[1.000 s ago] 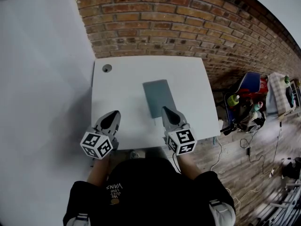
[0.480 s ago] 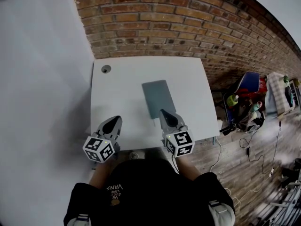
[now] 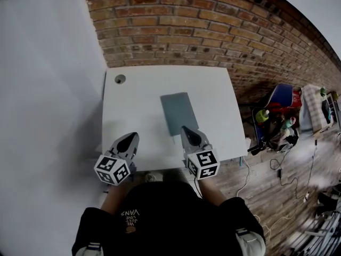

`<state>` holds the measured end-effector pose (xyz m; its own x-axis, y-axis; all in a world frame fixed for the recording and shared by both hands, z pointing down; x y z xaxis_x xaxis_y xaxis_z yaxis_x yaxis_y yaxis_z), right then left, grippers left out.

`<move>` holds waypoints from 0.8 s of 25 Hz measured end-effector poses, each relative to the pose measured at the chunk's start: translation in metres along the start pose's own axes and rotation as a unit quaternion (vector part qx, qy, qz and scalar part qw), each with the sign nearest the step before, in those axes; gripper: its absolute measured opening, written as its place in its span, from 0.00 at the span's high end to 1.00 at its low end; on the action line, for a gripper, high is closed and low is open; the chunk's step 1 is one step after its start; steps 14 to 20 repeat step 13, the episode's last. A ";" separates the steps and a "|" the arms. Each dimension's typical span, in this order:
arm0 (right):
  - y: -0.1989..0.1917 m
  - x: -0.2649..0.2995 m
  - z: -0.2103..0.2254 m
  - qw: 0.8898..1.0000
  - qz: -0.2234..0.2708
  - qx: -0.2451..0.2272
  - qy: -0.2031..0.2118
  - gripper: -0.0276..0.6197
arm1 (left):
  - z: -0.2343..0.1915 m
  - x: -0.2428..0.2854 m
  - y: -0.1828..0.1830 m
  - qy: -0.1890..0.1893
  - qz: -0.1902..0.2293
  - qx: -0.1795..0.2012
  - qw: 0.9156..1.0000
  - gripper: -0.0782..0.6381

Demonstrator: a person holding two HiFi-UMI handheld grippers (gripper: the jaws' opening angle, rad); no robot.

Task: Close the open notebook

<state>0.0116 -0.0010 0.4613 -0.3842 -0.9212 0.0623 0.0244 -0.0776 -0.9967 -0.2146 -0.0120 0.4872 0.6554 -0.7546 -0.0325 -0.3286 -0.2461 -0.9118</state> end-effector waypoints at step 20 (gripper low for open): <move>0.002 0.003 0.000 1.000 0.001 0.000 0.003 0.96 | 0.000 -0.001 0.003 0.003 0.003 0.002 1.000 0.88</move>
Point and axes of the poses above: the fingertips, and each gripper's own axes: x forward along the fingers, z to its right, y out of its top, the point moved 5 cm from there along -x, backward along the fingers, and after that the axes turned 14 degrees about z, right-handed, at the moved point
